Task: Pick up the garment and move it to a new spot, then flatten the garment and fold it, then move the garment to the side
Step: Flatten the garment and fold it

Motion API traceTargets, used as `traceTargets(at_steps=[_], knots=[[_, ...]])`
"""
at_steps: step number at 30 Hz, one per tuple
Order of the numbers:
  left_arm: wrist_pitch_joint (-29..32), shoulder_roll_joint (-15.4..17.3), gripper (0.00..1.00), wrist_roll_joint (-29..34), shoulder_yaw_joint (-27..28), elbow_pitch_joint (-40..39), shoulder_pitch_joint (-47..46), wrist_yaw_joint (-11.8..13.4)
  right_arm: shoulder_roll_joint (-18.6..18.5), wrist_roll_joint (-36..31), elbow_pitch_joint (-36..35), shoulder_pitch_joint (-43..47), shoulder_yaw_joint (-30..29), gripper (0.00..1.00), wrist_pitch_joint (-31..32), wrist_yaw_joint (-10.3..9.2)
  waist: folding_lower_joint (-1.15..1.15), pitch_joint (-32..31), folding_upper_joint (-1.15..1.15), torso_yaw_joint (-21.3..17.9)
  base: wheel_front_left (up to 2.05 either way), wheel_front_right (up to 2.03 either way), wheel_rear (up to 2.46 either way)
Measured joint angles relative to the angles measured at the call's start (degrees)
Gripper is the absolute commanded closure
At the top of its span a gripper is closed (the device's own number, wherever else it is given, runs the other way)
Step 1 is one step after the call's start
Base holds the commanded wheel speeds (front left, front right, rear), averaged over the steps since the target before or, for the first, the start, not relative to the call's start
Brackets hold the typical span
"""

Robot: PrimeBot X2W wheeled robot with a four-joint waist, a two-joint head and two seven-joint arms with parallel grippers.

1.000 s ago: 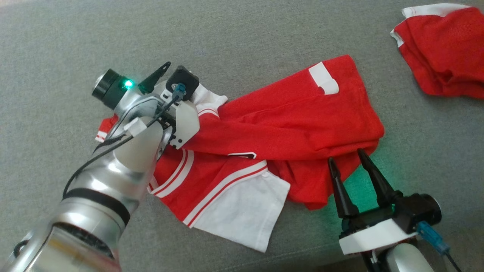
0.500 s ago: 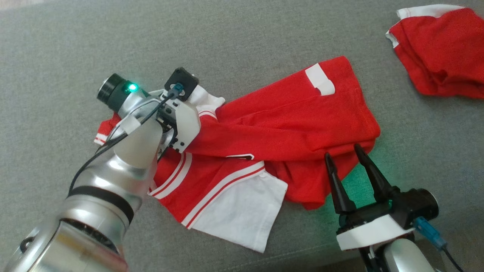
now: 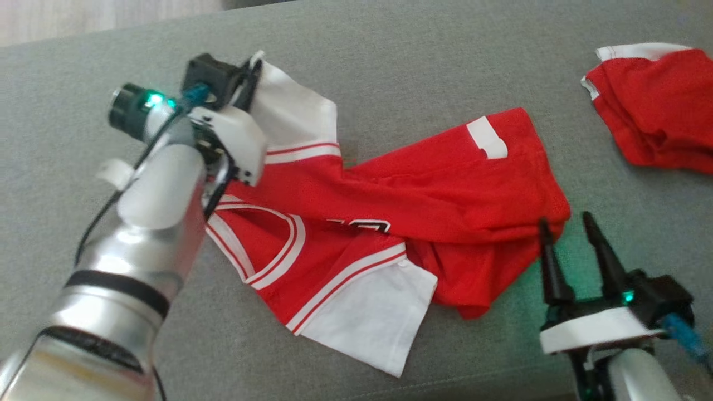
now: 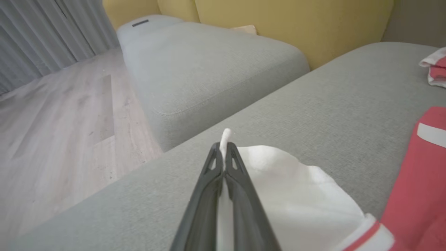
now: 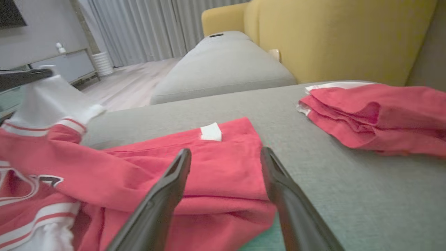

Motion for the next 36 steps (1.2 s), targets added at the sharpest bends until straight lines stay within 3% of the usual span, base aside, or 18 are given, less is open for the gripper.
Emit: traceTargets(at_steps=[3, 10, 17, 26, 29, 30, 31, 33, 36], knots=[[-0.01, 2.66, 1.0, -0.01, 0.96, -4.78, 1.9, 0.52, -0.02, 2.77, 6.14, -2.4, -3.55, 0.0, 0.32, 0.0, 0.0, -0.29, 0.0, 0.75, 0.0, 0.0, 0.0], [0.0, 5.01, 1.0, -0.02, 0.84, -10.78, 6.9, 1.3, -2.99, 2.29, 19.56, -18.32, -8.06, 0.0, 11.12, 0.0, 0.0, 0.42, 0.0, 2.28, 0.0, 0.0, 0.0], [0.38, 5.26, 1.0, -0.01, 0.15, -15.41, 6.87, 2.43, -4.65, 0.21, 30.6, -25.9, -6.09, 0.0, 18.51, 0.0, 0.0, 1.31, 0.0, 3.89, 0.0, 0.0, 0.0], [2.18, 6.9, 1.0, -0.18, -0.74, -19.04, 8.36, 2.97, -5.61, 0.42, 37.45, -30.83, -3.39, 0.02, 18.75, 0.0, 0.0, 1.05, 0.0, 4.95, 0.0, 0.0, 0.0], [2.64, 7.08, 1.0, -0.18, -0.9, -19.94, 9.11, 3.01, -5.93, 1.12, 39.34, -31.56, -1.93, 0.55, 18.75, 0.0, 0.0, 0.81, 0.0, 5.22, 0.0, 0.0, 0.0], [2.78, 7.09, 1.0, -0.18, -0.96, -20.11, 9.17, 3.01, -6.1, 1.38, 39.77, -31.66, -1.64, 0.57, 18.72, 0.0, 0.0, 0.75, 0.0, 5.33, 0.0, 0.0, 0.0], [3.14, 7.13, 1.0, -0.19, -0.98, -20.35, 9.19, 3.02, -6.3, 1.49, 40.34, -31.87, -1.42, 0.78, 18.56, 0.0, 0.0, 0.68, 0.0, 5.45, 0.0, 0.0, 0.0], [3.18, 7.35, 1.0, -0.2, -0.98, -20.74, 9.2, 3.09, -6.7, 1.96, 41.47, -32.59, -1.07, 1.0, 18.56, 0.0, 0.0, 0.56, 0.0, 5.62, 0.0, 0.0, 0.0], [3.19, 7.89, 1.0, -0.81, -0.97, -21.3, 9.5, 3.53, -7.28, 2.41, 42.87, -33.37, -0.3, 1.0, 17.92, 0.0, 0.0, 0.28, 0.0, 5.79, 0.0, 0.0, 0.0]])
